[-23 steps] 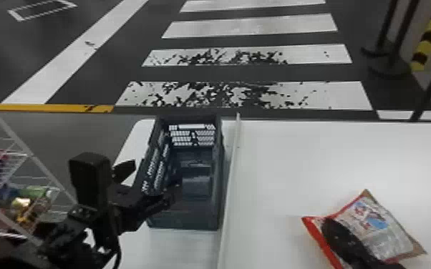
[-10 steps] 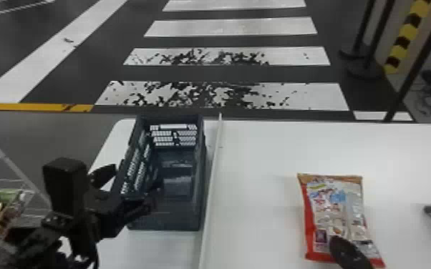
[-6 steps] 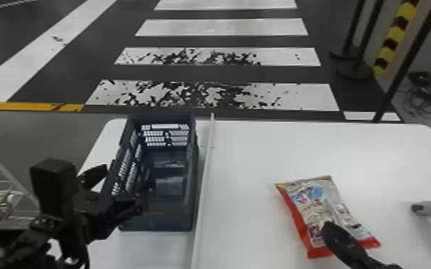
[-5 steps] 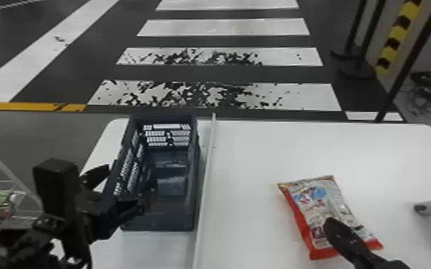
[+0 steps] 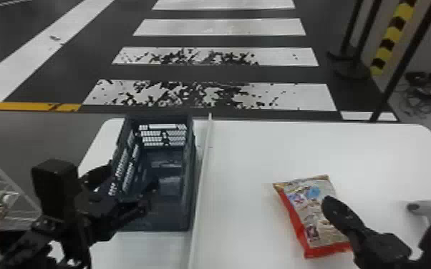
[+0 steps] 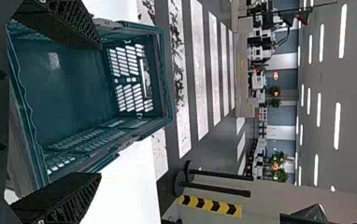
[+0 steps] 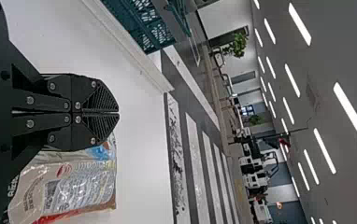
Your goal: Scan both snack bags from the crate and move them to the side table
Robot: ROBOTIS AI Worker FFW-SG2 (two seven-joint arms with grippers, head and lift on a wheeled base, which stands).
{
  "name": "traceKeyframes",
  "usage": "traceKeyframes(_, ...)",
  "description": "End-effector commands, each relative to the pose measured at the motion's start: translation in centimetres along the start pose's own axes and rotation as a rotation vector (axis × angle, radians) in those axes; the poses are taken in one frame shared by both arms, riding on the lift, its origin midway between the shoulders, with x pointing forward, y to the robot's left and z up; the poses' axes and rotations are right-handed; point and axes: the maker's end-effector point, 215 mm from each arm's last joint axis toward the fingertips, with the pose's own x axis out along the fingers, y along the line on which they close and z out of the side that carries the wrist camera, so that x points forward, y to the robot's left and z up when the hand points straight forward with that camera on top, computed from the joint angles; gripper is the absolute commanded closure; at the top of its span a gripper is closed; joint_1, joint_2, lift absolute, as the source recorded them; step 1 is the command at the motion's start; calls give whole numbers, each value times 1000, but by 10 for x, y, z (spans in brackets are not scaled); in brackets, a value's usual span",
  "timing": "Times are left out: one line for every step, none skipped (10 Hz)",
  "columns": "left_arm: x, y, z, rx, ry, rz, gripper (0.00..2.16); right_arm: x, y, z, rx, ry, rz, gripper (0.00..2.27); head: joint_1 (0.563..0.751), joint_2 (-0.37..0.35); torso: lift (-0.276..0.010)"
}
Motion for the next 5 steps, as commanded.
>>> traceKeyframes(1,-6,0,3,1,-15,19,4,-19,-1,-44,-15,-56,2236,695,55,-95)
traceKeyframes(1,-7,-2,7,5,-17,19,3,-26,2,-64,-30,-90,2236,695,31,-95)
traceKeyframes(1,-9,-2,9,6,-26,19,2,-32,0,-85,-34,-116,2236,695,12,-95)
traceKeyframes(1,-11,-2,8,7,-36,19,2,-32,-3,-95,-31,-118,2236,695,0,-95)
traceKeyframes(1,-14,-1,4,7,-46,19,5,-28,-7,-97,-24,-111,2236,695,-6,-95)
